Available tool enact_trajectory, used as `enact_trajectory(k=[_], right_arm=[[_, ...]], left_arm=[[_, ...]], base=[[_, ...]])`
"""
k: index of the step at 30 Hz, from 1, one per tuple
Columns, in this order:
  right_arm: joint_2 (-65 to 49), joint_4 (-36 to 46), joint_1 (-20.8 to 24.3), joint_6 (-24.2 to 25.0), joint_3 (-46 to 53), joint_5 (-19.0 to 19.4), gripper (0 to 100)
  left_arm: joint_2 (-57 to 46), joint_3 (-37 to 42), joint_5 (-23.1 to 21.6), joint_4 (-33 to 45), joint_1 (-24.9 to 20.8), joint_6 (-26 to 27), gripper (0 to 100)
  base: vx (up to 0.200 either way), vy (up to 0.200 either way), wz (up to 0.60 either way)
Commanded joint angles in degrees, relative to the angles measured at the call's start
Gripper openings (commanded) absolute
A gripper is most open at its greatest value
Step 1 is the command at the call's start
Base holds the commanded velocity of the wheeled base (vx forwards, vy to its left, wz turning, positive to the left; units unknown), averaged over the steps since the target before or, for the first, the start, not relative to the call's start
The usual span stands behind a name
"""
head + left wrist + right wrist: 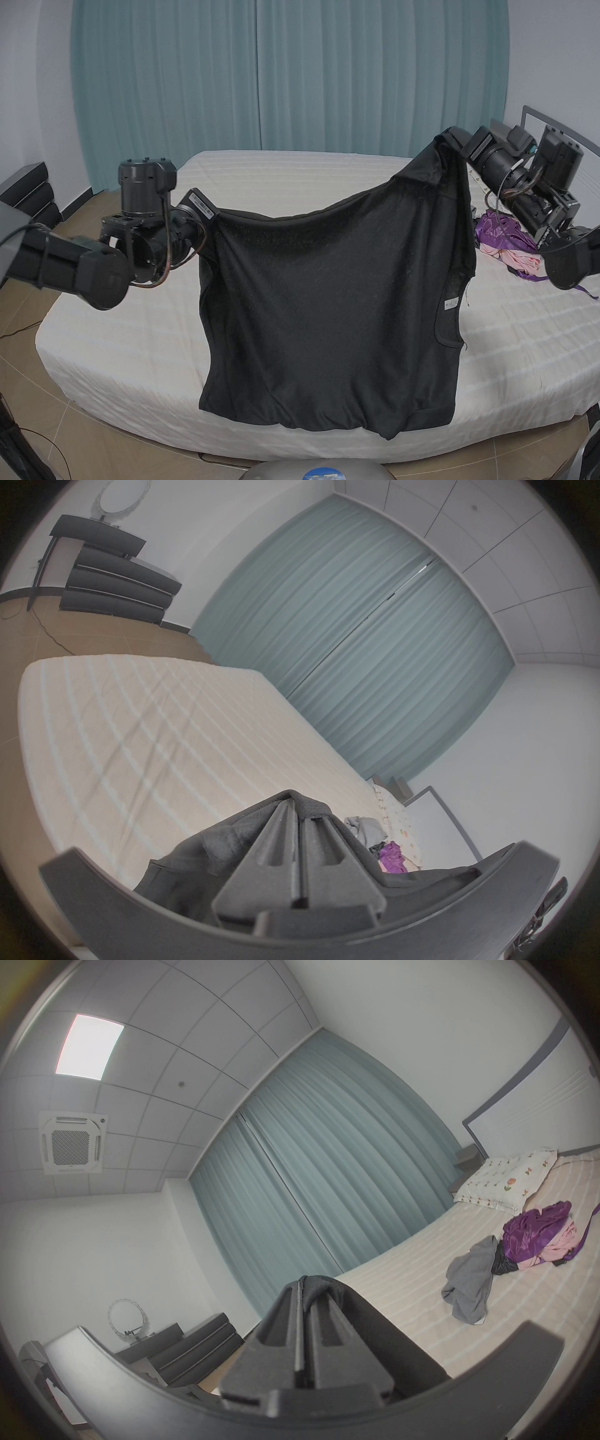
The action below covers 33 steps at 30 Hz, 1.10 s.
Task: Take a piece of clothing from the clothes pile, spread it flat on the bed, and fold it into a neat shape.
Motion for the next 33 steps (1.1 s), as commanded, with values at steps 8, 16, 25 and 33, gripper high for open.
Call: enact_trajectory(k=[8,16,25,33], right_arm=[[20.3,-4.9,-2.0,-0.6,-3.7,-2.2,0],[33.0,-5.0,-2.1,-2.4,-12.6,-4.7,0],[41.9,-4.3,-3.5,-2.7,-22.9,-5.3,0],[48.3,-3.5,-3.5,-2.3,-25.7,-5.2,100]], left_arm=[[19.4,-7.4,0.3,-3.9,2.0,-0.2,0],[26.2,-11.8,0.1,-4.2,2.7,-0.4,0],[33.6,-21.0,-0.1,-4.2,3.7,-0.6,0],[40.8,-27.8,-0.1,-3.6,3.7,-2.5,100]], base=[[0.000,0.000,0.00],[0.000,0.000,0.00],[0.000,0.000,0.00],[0.000,0.000,0.00]])
